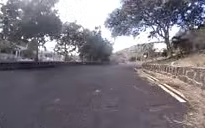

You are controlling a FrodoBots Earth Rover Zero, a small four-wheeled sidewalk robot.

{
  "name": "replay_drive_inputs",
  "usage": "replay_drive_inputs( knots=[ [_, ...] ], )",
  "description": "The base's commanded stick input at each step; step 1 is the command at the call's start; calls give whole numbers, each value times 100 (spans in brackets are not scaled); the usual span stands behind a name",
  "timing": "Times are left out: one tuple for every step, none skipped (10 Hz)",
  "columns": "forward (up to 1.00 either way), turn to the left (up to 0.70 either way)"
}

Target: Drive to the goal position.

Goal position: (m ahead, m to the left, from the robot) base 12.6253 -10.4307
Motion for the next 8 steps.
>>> replay_drive_inputs(
  knots=[
    [70, 0],
    [70, 0],
    [70, 0],
    [70, 0],
    [70, 0],
    [70, 0],
    [70, 0],
    [70, 0]
  ],
)
